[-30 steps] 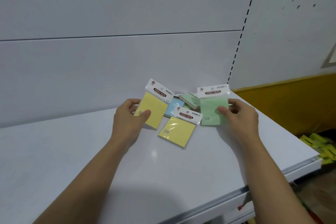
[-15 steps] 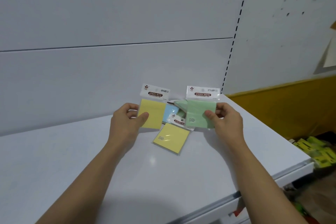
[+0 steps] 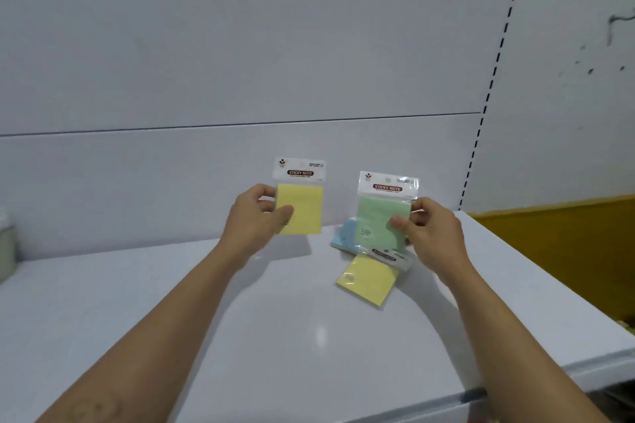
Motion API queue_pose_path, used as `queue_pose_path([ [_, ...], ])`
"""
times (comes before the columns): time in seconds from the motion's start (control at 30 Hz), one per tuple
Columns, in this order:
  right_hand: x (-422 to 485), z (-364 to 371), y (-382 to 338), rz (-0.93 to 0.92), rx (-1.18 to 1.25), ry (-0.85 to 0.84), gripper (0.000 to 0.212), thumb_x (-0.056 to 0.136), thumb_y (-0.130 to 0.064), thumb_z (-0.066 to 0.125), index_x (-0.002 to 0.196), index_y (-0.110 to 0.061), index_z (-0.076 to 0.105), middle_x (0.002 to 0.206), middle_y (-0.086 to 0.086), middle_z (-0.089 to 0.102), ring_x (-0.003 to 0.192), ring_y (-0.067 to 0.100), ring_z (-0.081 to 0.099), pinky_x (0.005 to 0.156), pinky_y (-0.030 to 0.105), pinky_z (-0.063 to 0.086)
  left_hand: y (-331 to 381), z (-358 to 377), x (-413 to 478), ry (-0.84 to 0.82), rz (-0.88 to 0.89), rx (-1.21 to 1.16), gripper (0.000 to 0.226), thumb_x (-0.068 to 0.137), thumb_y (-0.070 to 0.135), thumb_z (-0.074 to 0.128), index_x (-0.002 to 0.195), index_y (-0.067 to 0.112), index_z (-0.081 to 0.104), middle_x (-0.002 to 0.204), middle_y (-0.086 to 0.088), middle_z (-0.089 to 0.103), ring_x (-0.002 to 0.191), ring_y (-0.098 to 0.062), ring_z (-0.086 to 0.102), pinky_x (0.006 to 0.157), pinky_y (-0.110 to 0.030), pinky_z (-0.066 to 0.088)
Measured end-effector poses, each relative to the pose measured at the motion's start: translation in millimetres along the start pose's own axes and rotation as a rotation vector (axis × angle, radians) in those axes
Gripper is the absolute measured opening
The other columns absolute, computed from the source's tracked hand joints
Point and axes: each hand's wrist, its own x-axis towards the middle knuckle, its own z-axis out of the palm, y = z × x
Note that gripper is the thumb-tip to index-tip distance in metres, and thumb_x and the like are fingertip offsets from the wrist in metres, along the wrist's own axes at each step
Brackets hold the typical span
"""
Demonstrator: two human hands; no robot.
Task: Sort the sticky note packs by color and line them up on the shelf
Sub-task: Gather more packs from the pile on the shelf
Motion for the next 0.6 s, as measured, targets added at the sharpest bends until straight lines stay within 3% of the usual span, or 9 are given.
queue_pose_path([
  [0.13, 5.0, 28.9, -35.0, -0.070, 0.037, -0.053, 0.016, 0.078, -0.016, 0.076, 0.081, -0.018, 0.060, 0.072, 0.000, 0.070, 0.058, 0.013, 0.066, 0.042, 0.023, 0.048, 2.2, -35.7, -1.4, 0.055, 0.002, 0.001, 0.022, 0.082, 0.019, 0.072, 0.098, 0.011, 0.059, 0.079, -0.004, 0.074, 0.067, -0.016, 0.071, 0.067, -0.034, 0.054],
  [0.27, 6.0, 70.5, -66.4, -0.127, 0.087, -0.134, 0.016, 0.077, -0.012, 0.076, 0.083, -0.012, 0.061, 0.073, 0.004, 0.070, 0.066, 0.016, 0.069, 0.058, 0.032, 0.058, -0.1, -80.0, -9.3, 0.136, 0.020, 0.035, 0.021, 0.082, 0.023, 0.072, 0.097, 0.014, 0.060, 0.074, 0.001, 0.075, 0.064, -0.013, 0.070, 0.063, -0.028, 0.052],
  [0.4, 0.7, 114.8, -90.4, -0.191, 0.111, -0.229, 0.017, 0.077, -0.012, 0.076, 0.082, -0.012, 0.059, 0.071, 0.001, 0.069, 0.063, 0.011, 0.068, 0.058, 0.034, 0.058, -5.5, -128.0, -24.9, 0.227, 0.021, 0.051, 0.018, 0.082, 0.019, 0.072, 0.095, 0.014, 0.060, 0.072, 0.000, 0.074, 0.061, -0.013, 0.069, 0.057, -0.019, 0.051],
  [0.6, -16.1, 185.2, -117.4, -0.243, 0.138, -0.404, 0.017, 0.077, -0.012, 0.076, 0.080, -0.015, 0.059, 0.070, 0.001, 0.069, 0.069, 0.019, 0.069, 0.064, 0.040, 0.059, -16.1, -197.3, -57.1, 0.380, -0.050, 0.065, 0.017, 0.083, 0.010, 0.071, 0.095, 0.008, 0.059, 0.075, -0.006, 0.070, 0.059, -0.015, 0.066, 0.059, -0.026, 0.052],
])
